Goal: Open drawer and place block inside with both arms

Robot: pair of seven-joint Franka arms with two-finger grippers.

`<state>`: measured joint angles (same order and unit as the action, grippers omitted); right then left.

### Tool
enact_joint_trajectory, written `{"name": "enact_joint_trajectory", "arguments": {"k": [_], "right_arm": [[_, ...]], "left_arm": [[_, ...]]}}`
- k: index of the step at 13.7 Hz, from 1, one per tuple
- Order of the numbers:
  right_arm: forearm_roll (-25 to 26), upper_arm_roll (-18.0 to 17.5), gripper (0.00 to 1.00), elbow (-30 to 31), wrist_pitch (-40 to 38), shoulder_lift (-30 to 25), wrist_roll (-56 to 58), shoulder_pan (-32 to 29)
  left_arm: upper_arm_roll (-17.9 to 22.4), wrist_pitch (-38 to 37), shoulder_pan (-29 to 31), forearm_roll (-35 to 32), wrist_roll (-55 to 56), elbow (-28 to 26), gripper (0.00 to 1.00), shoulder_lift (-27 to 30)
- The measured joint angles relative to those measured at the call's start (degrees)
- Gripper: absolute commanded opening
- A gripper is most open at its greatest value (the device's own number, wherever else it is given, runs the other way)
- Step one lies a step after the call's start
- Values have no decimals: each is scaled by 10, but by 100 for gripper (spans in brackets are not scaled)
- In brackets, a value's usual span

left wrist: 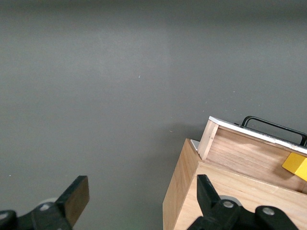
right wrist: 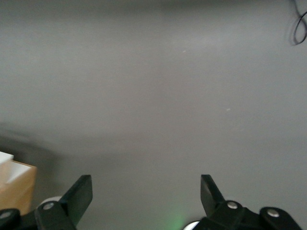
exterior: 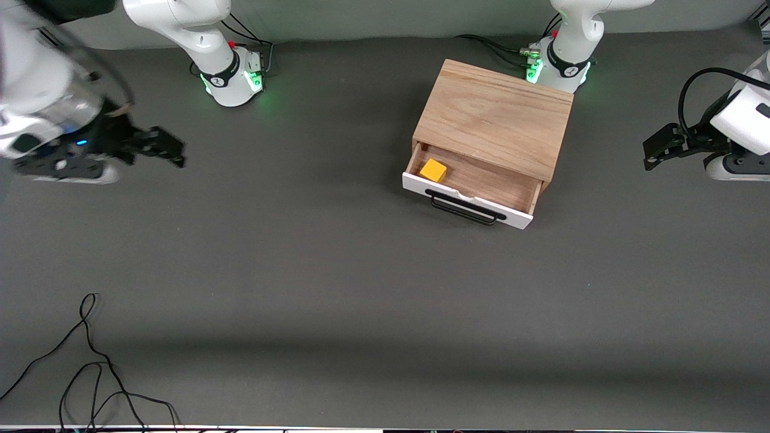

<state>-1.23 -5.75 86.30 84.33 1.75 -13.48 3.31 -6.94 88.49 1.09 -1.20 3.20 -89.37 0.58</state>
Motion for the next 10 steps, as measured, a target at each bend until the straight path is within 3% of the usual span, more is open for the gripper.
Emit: {"name": "enact_joint_trajectory", "arguments": {"k": [4, 10], "right_arm": [[0, 88, 100, 1, 1, 1, 99, -3], [0, 133, 100, 10, 13, 8, 148, -6]], "left_arm": [[0, -1, 0, 0, -1, 0, 100, 0], [0, -3, 0, 0, -2, -3, 100, -1]]}}
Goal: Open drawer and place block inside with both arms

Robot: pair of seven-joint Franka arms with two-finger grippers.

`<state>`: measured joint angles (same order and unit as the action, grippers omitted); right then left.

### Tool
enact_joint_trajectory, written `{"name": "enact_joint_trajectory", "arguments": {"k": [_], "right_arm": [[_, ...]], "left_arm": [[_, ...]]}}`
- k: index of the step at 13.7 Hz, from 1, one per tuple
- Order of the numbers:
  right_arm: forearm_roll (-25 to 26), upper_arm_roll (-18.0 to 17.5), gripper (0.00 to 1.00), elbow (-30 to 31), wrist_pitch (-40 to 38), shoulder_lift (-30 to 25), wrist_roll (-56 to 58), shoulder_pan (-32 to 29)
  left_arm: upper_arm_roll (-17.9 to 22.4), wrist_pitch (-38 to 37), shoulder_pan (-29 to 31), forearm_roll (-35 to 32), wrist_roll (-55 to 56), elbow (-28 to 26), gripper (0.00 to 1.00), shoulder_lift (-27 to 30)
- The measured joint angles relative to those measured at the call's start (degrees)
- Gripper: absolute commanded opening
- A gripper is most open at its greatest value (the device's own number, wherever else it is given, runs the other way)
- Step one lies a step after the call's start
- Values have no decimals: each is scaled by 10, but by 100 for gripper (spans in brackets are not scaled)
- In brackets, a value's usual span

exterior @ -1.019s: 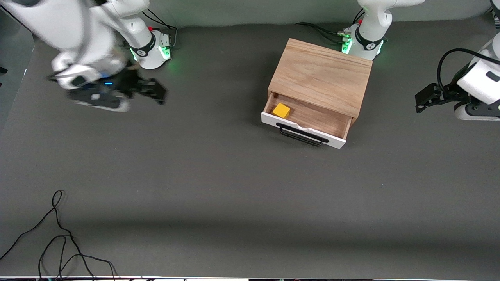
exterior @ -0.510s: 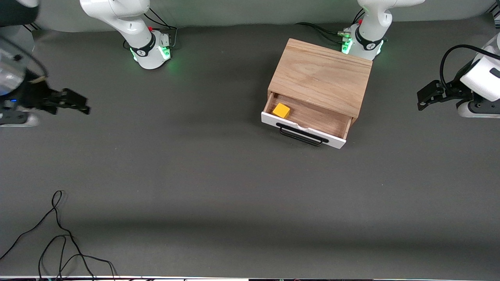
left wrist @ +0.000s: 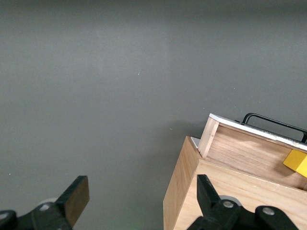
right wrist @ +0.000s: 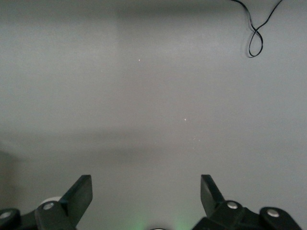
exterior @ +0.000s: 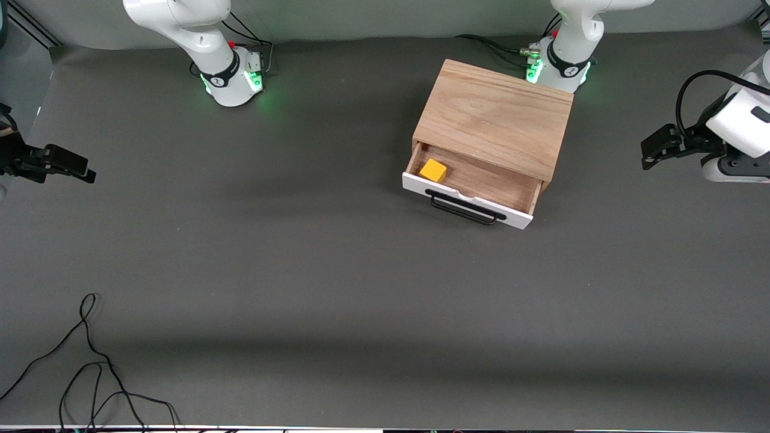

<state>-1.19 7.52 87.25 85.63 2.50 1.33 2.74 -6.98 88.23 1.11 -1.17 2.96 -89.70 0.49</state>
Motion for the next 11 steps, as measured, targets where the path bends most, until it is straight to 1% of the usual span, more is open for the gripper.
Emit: {"name": "enact_joint_trajectory", "arguments": {"k": [2, 4, 8, 11], "right_arm": [[0, 1, 100, 2, 3, 7, 4, -10], [0, -6, 100, 4, 8, 11, 7, -24], [5, -18, 100, 3, 9, 12, 7, -25], [9, -20, 100, 3, 9, 12, 7, -23]], "left_arm": [[0, 0, 0, 0, 0, 0, 100, 0], [0, 0, 0, 0, -1, 0, 100, 0], [0, 0, 1, 0, -1, 0, 100, 0], [0, 0, 1, 0, -1, 0, 100, -1]]}}
